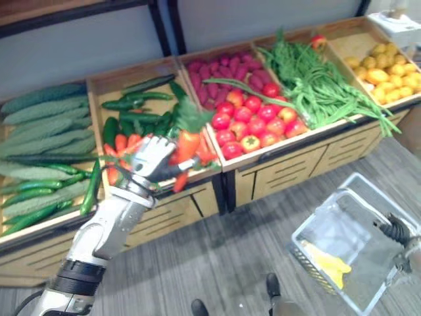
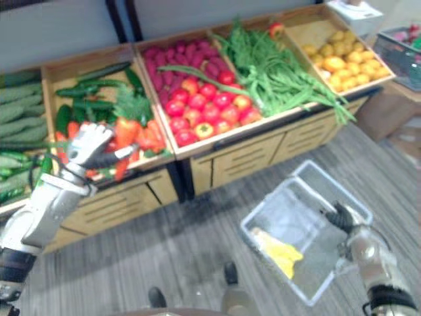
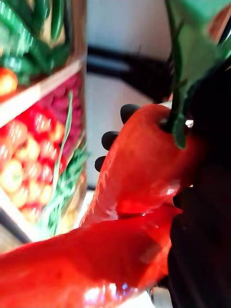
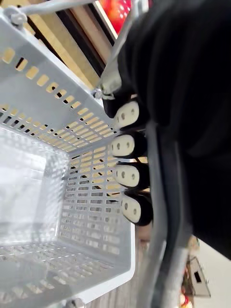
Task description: Pick vegetable in the basket
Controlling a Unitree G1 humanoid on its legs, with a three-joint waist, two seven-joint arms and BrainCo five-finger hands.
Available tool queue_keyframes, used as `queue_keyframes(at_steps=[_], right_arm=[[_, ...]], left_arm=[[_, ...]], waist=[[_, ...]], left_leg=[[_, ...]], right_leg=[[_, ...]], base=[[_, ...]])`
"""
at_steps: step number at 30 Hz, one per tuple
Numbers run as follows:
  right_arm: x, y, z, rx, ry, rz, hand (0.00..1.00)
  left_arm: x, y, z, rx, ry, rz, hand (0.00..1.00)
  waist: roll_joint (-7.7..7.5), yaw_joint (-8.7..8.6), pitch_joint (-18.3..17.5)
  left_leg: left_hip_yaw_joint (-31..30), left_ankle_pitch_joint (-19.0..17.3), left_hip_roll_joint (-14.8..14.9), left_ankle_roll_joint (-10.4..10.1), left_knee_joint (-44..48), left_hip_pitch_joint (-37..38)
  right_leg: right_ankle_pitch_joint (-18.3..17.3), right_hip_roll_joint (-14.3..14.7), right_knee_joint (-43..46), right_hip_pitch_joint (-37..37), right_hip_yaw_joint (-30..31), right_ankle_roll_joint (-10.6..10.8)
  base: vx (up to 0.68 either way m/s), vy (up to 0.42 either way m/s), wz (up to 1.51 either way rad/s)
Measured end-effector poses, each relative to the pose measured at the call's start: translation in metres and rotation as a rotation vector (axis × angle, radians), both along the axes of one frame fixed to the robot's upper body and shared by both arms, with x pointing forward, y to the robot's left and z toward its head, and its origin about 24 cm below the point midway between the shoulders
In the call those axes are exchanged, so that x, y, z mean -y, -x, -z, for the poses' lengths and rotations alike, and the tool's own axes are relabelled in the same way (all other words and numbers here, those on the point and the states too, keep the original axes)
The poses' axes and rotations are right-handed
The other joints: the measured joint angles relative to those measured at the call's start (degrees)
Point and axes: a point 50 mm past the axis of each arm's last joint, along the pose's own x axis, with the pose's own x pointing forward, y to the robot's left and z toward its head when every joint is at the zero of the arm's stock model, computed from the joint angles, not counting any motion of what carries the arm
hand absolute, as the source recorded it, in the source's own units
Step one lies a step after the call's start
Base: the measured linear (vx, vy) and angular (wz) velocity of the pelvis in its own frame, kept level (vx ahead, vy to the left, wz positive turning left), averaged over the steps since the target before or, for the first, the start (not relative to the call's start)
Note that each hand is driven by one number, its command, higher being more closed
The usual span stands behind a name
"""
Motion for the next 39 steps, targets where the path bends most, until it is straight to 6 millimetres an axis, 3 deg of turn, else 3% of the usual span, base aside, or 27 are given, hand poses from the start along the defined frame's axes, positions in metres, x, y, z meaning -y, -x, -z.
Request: queue_keyframes(at_steps=[4,9,12,17,24,29,34,39], right_arm=[[-0.023,-0.010,0.003,-0.070,0.054,-0.148,1.00],[-0.074,-0.025,-0.025,-0.022,0.140,-0.461,1.00],[-0.098,-0.028,-0.040,0.028,0.168,-0.596,1.00],[-0.145,-0.037,-0.058,0.085,0.202,-0.848,1.00],[-0.158,-0.049,-0.077,0.149,0.232,-0.895,1.00],[-0.162,-0.054,-0.086,0.177,0.244,-0.904,1.00],[-0.168,-0.055,-0.091,0.193,0.237,-0.919,1.00],[-0.182,-0.055,-0.090,0.216,0.183,-0.937,1.00]], left_arm=[[0.030,0.012,0.011,-0.093,0.010,0.177,1.00],[0.086,0.033,0.021,-0.187,-0.017,0.479,1.00],[0.105,0.039,0.021,-0.211,0.020,0.569,1.00],[0.143,0.049,0.023,-0.254,0.056,0.725,1.00],[0.163,0.064,0.037,-0.336,0.052,0.815,1.00],[0.177,0.066,0.058,-0.426,0.048,0.826,1.00],[0.192,0.060,0.073,-0.473,0.055,0.785,1.00],[0.201,0.045,0.101,-0.563,0.033,0.652,1.00]], waist=[[0.11,0.11,-0.4],[1.00,-0.25,-1.9],[1.23,-0.21,-2.3],[3.17,-0.41,-3.7],[3.20,-0.38,-3.7],[3.18,-0.45,-3.7],[3.10,-0.37,-3.6],[2.38,-0.71,-3.5]], left_leg=[[6.2,-1.6,0.2,-0.6,0.0,4.2],[17.0,-4.6,0.9,-2.8,0.6,9.5],[20.7,-7.8,3.5,-4.0,5.6,10.1],[25.2,-11.3,7.7,-5.4,13.0,10.5],[28.0,-14.8,9.1,-5.4,17.8,11.1],[28.9,-16.7,9.8,-5.6,20.9,11.1],[29.1,-17.9,11.0,-5.7,23.2,11.0],[29.6,-18.8,12.2,-5.8,25.0,11.0]], right_leg=[[0.4,1.4,0.2,0.5,5.5,0.5],[0.6,4.8,1.1,0.3,13.2,0.4],[0.6,6.7,1.8,0.1,16.0,0.3],[0.8,9.9,3.0,-0.8,18.6,0.0],[0.8,10.2,4.0,-0.7,20.6,0.1],[0.8,10.1,4.3,-0.7,21.3,0.1],[0.8,10.4,4.6,-0.7,21.4,0.1],[0.7,11.1,4.9,-0.8,21.8,0.0]], base=[[0.05,-0.007,-0.83],[0.01,-0.014,-0.92],[0.03,-0.053,-0.73],[0.03,-0.030,-0.42],[-0.04,0.020,-0.17],[-0.04,0.029,-0.09],[0.00,0.003,-0.01],[0.00,0.012,-0.06]])
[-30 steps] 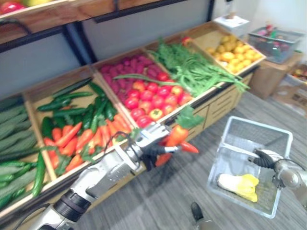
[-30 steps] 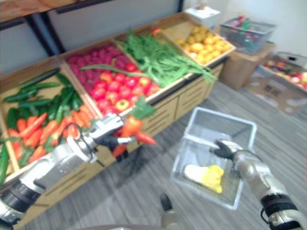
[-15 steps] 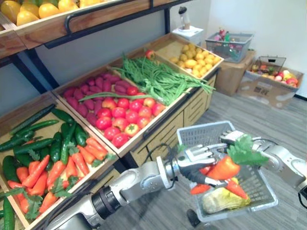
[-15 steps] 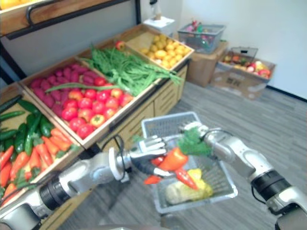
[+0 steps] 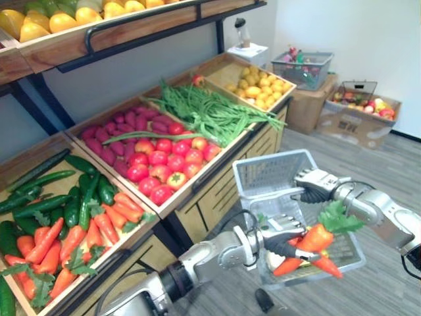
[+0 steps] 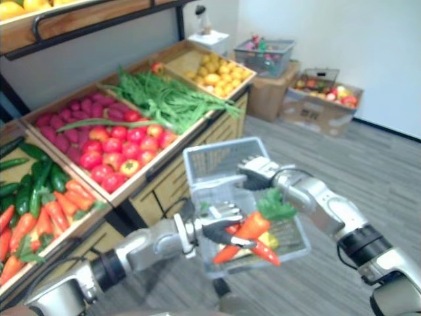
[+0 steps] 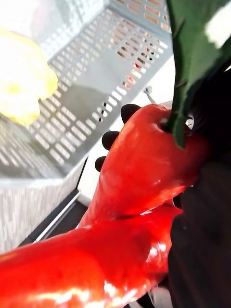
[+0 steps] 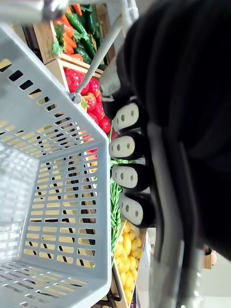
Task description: Pick vegetable in the basket
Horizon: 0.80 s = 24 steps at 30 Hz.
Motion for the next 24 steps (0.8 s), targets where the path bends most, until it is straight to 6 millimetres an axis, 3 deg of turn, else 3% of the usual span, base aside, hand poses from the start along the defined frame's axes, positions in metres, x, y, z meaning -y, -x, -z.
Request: queue_keyframes(at_steps=[5,14,15,24], right_arm=[[-0.023,-0.002,-0.005,0.004,-0.053,-0.064,1.00],[-0.041,-0.005,-0.007,-0.011,-0.036,-0.132,1.00],[-0.044,-0.006,-0.010,-0.006,-0.051,-0.137,1.00],[-0.047,-0.007,-0.010,-0.027,-0.073,-0.144,1.00]], left_arm=[[0.003,-0.011,0.030,-0.049,-0.115,-0.106,1.00],[-0.002,-0.024,0.053,-0.101,-0.206,-0.224,1.00],[-0.005,-0.026,0.058,-0.102,-0.239,-0.237,0.00],[-0.010,-0.029,0.074,-0.184,-0.286,-0.313,0.00]], waist=[[-0.75,-1.23,0.5],[-1.31,-1.90,0.8],[-1.32,-2.44,0.8],[-1.55,-2.54,1.0]], left_leg=[[1.2,-0.9,1.4,0.5,2.3,0.0],[3.9,-1.1,1.6,0.5,2.5,1.0],[4.0,-1.1,1.5,0.5,2.4,1.1],[5.2,-1.1,1.0,0.4,1.8,1.9]], right_leg=[[-0.1,0.7,0.0,-0.6,0.5,0.0],[-0.1,1.3,0.0,-0.8,1.6,0.0],[-0.1,1.3,0.0,-0.8,1.7,0.0],[-0.1,1.6,0.0,-0.8,2.6,0.0]], base=[[0.01,0.014,-0.09],[0.02,0.018,-0.09],[0.00,0.012,-0.08],[0.00,0.009,-0.05]])
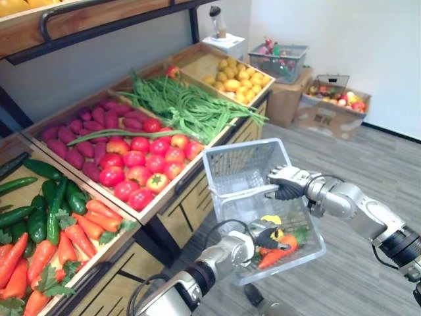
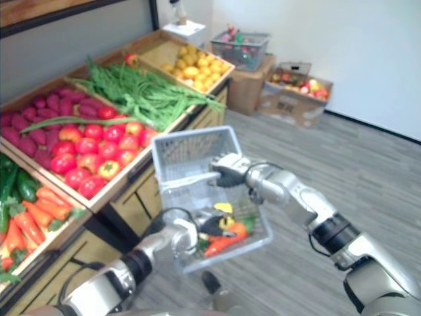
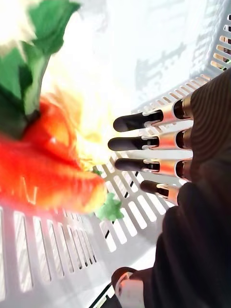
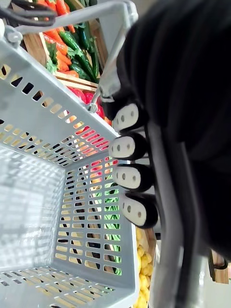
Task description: Pick vegetable in the basket
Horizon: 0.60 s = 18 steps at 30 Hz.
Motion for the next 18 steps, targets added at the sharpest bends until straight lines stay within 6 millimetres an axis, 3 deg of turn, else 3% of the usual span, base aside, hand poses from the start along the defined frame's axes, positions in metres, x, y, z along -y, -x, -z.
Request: queue_keyframes(at_steps=[8,13,18], right_arm=[[0.001,-0.001,0.000,-0.006,0.006,0.009,1.00],[0.010,-0.004,-0.001,-0.008,-0.036,0.068,1.00],[0.020,-0.001,0.017,-0.072,-0.100,0.145,1.00]], left_arm=[[0.005,0.000,-0.003,0.001,0.014,0.006,0.00],[0.019,0.001,-0.029,0.084,0.101,0.080,0.00],[0.033,0.010,-0.063,0.177,0.215,0.221,0.00]], waist=[[-0.03,0.03,0.0],[-0.07,0.46,0.0],[-0.38,1.69,0.2]], left_leg=[[-0.4,0.0,0.0,0.0,-0.2,-0.2],[-3.0,0.4,-0.1,0.4,-0.5,-1.0],[-5.1,0.5,-0.1,0.6,-0.7,-1.2]], right_leg=[[0.0,-0.3,0.0,0.1,-0.5,0.0],[-0.1,-1.3,-0.1,0.9,-3.0,0.0],[-0.4,-2.3,-0.1,2.2,-5.0,-0.1]], base=[[0.00,0.004,0.03],[-0.02,0.002,0.25],[-0.02,0.006,0.22]])
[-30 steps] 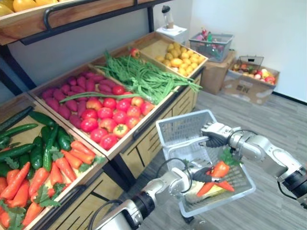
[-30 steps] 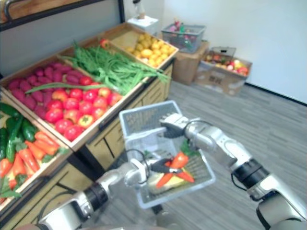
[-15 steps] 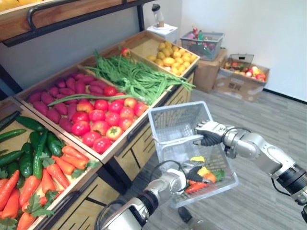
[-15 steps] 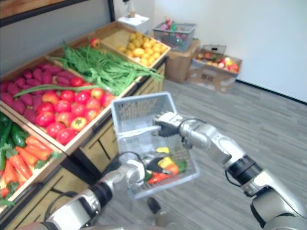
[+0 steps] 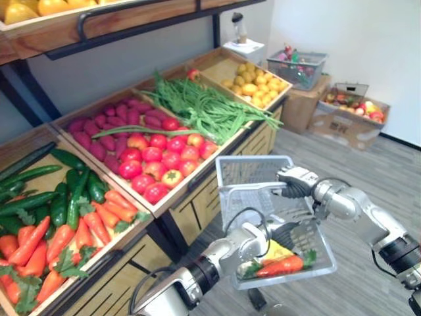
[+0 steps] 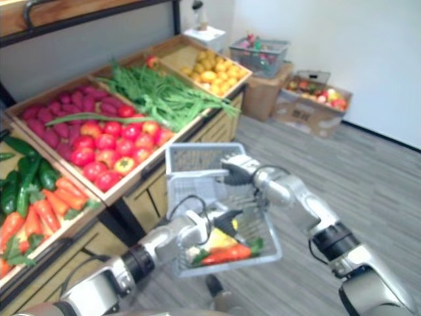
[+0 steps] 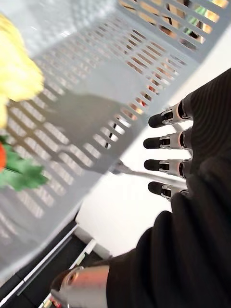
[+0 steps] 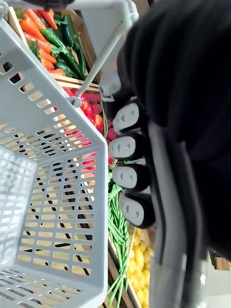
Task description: Pick vegetable in the basket
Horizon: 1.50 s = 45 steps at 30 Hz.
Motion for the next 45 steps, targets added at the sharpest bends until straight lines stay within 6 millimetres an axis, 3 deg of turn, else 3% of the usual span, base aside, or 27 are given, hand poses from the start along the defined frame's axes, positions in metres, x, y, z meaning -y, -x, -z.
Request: queue_keyframes(at_steps=[4,9,14,18,21,24,27,29,31,33,35,37,41,43,45], right_arm=[[0.015,0.003,0.013,-0.043,-0.033,0.079,1.00],[0.053,0.006,0.021,-0.065,-0.091,0.262,1.00],[0.090,0.019,0.050,-0.124,-0.203,0.504,1.00],[0.110,0.029,0.067,-0.139,-0.287,0.671,1.00],[0.128,0.042,0.081,-0.158,-0.363,0.812,1.00],[0.143,0.069,0.106,-0.203,-0.452,0.980,1.00],[0.152,0.107,0.145,-0.300,-0.584,1.208,1.00],[0.152,0.119,0.158,-0.331,-0.610,1.274,1.00],[0.146,0.145,0.185,-0.418,-0.636,1.388,1.00],[0.139,0.159,0.202,-0.494,-0.659,1.446,1.00],[0.128,0.187,0.228,-0.616,-0.703,1.568,1.00],[0.118,0.201,0.242,-0.682,-0.752,1.656,1.00],[0.108,0.225,0.255,-0.728,-0.785,1.784,1.00],[0.105,0.224,0.255,-0.730,-0.788,1.780,1.00],[0.097,0.221,0.256,-0.742,-0.792,1.759,1.00]], left_arm=[[-0.002,0.008,-0.020,0.043,0.063,0.075,0.00],[-0.010,0.022,-0.052,0.118,0.137,0.180,0.00],[-0.021,0.053,-0.087,0.175,0.281,0.342,0.00],[-0.034,0.067,-0.093,0.130,0.332,0.371,0.00],[-0.046,0.075,-0.098,0.101,0.357,0.377,0.00],[-0.061,0.077,-0.112,0.059,0.486,0.322,0.00],[-0.093,0.068,-0.124,0.019,0.724,0.113,0.00],[-0.107,0.063,-0.123,0.023,0.790,0.002,0.00],[-0.138,0.052,-0.113,0.038,0.909,-0.265,0.00],[-0.160,0.046,-0.098,0.031,0.938,-0.449,0.00],[-0.198,0.038,-0.064,0.004,0.928,-0.780,0.00],[-0.229,0.040,-0.035,-0.015,0.893,-1.028,0.00],[-0.283,0.068,0.031,-0.109,0.771,-1.513,0.00],[-0.296,0.081,0.049,-0.139,0.736,-1.650,0.00],[-0.312,0.109,0.084,-0.248,0.653,-1.856,0.00]], waist=[[-0.25,0.79,0.1],[-0.51,2.09,0.2],[-1.45,4.48,0.0],[-1.64,4.91,-0.1],[-1.99,6.39,-0.3],[-2.28,7.33,-0.9],[-3.07,7.70,-1.7],[-3.27,7.78,-1.9],[-3.90,7.92,-2.7],[-4.44,7.93,-3.0],[-4.68,8.22,-3.2],[-4.68,8.81,-3.2],[-4.53,9.25,-4.0],[-4.68,9.24,-4.3],[-4.83,9.21,-4.5]], left_leg=[[-3.9,0.6,-0.5,0.9,-0.2,-2.5],[-10.4,1.3,-2.1,2.0,-1.2,-6.2],[-17.5,2.3,-3.7,3.8,-2.2,-9.8],[-21.7,3.3,-4.2,4.6,-2.5,-12.4],[-25.0,5.2,-5.4,5.1,-4.3,-14.1],[-29.6,7.0,-6.6,5.4,-6.6,-15.9],[-36.2,10.5,-9.2,6.3,-11.7,-17.1],[-38.3,12.0,-10.2,6.5,-14.1,-17.1],[-42.3,15.3,-12.1,7.0,-18.6,-18.1],[-45.0,17.5,-13.2,7.2,-21.6,-18.0],[-48.8,21.0,-14.3,7.4,-26.0,-17.9],[-50.9,22.0,-14.4,7.2,-26.0,-19.0],[-53.1,22.1,-14.6,7.2,-26.1,-18.8],[-53.2,22.1,-14.6,7.3,-26.1,-18.7],[-53.0,22.0,-14.6,7.3,-26.1,-17.7]], right_leg=[[-0.1,-1.7,0.2,-0.1,-3.0,0.0],[-0.3,-5.0,0.3,0.2,-8.7,0.0],[-0.8,-8.4,0.4,1.4,-15.8,-0.2],[-1.7,-10.3,0.4,2.3,-21.0,-0.3],[-1.9,-11.8,0.2,2.6,-24.9,-0.3],[-2.1,-13.0,-0.3,4.0,-30.2,-0.5],[-2.1,-14.7,-0.8,6.1,-36.9,-0.5],[-2.1,-15.2,-0.9,6.6,-38.8,-0.5],[-2.4,-15.9,-1.8,7.2,-42.2,-1.0],[-2.9,-15.9,-2.9,8.2,-44.3,-0.9],[-4.5,-16.0,-3.3,9.1,-46.9,-0.5],[-5.0,-15.7,-3.3,9.3,-48.5,-0.7],[-6.4,-15.6,-3.4,11.0,-50.8,-1.3],[-6.9,-15.6,-3.4,11.3,-51.2,-1.3],[-7.3,-15.7,-3.7,12.3,-51.8,-1.1]], base=[[-0.03,-0.002,0.43],[-0.06,0.000,0.62],[-0.07,0.019,0.66],[-0.03,0.018,0.76],[0.01,0.010,0.66],[0.03,-0.004,0.78],[0.04,0.008,1.04],[0.02,0.017,0.80],[0.02,0.021,0.97],[0.04,0.002,0.84],[0.05,-0.006,0.87],[0.01,-0.002,0.54],[0.00,-0.006,0.29],[-0.01,0.004,0.11],[-0.02,0.001,0.06]])
